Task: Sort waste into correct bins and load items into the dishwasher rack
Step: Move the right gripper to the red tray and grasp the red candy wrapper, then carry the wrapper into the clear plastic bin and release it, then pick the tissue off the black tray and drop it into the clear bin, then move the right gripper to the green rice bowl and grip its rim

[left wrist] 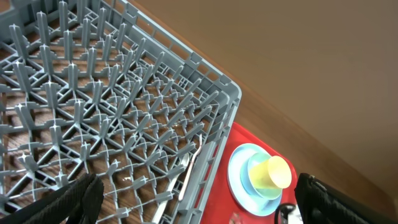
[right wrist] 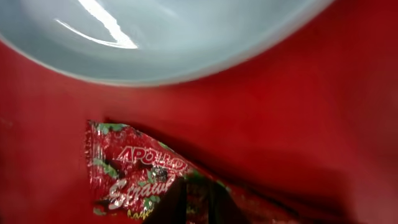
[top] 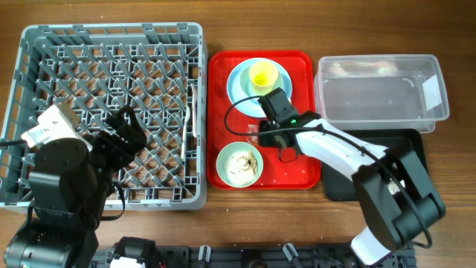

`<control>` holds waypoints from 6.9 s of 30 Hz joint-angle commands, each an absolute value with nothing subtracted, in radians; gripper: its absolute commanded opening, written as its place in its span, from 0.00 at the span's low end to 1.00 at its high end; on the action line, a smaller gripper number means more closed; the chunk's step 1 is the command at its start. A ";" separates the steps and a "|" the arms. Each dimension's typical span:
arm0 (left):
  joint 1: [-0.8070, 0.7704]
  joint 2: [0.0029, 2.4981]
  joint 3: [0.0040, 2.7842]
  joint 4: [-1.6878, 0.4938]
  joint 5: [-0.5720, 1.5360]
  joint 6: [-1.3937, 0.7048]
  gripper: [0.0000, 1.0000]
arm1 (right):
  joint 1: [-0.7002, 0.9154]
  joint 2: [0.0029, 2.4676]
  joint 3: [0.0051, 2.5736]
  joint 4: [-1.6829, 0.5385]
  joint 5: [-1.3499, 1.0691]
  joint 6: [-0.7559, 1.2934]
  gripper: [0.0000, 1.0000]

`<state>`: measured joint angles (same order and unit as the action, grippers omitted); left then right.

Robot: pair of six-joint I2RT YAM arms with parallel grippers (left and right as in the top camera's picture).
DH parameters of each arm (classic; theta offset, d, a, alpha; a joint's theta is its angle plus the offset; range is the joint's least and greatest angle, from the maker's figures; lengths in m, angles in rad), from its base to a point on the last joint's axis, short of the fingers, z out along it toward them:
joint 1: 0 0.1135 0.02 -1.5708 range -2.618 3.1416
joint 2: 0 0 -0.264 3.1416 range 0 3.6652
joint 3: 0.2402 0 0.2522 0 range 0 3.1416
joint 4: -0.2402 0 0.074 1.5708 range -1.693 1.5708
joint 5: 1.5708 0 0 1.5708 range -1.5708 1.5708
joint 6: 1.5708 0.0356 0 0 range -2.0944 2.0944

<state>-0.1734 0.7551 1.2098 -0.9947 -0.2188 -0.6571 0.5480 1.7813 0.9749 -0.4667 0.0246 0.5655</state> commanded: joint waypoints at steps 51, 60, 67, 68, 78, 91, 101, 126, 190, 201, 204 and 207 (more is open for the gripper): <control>-0.166 0.754 1.217 -0.993 -0.225 -0.667 1.00 | 0.057 1.650 1.184 -0.561 0.212 0.553 0.04; -0.166 0.754 1.217 -0.993 -0.225 -0.667 1.00 | -0.087 1.613 1.241 -0.554 -0.097 0.550 0.55; -0.166 0.754 1.217 -0.993 -0.225 -0.667 1.00 | -0.093 1.199 1.243 -0.776 0.080 0.554 1.00; -0.166 0.754 1.217 -0.993 -0.225 -0.667 1.00 | -0.093 1.166 1.243 -0.829 0.129 0.561 1.00; -0.166 0.754 1.217 -0.993 -0.225 -0.667 1.00 | -0.093 1.087 0.922 -1.058 0.373 0.967 0.76; -0.166 0.754 1.217 -0.993 -0.225 -0.667 1.00 | -0.241 1.095 0.558 -0.769 0.474 1.189 0.49; -0.166 0.754 1.217 -0.993 -0.225 -0.667 1.00 | -0.352 1.291 0.521 -0.510 0.340 1.126 0.53; -0.166 0.754 1.217 -0.993 -0.225 -0.667 1.00 | -0.350 1.296 0.790 -0.159 -0.154 0.654 0.09; -0.166 0.754 1.217 -0.993 -0.225 -0.667 1.00 | 0.780 1.629 0.966 -0.519 -0.133 0.247 0.20; -0.166 0.754 1.217 -0.993 -0.225 -0.667 1.00 | 0.775 1.645 0.966 -0.614 0.258 0.291 0.22; -0.166 0.754 1.217 -0.993 -0.225 -0.667 1.00 | 0.775 1.645 0.966 -0.650 0.349 0.292 0.23; -0.166 0.754 1.217 -0.993 -0.225 -0.667 1.00 | 0.775 1.645 0.966 -0.694 0.478 0.292 0.25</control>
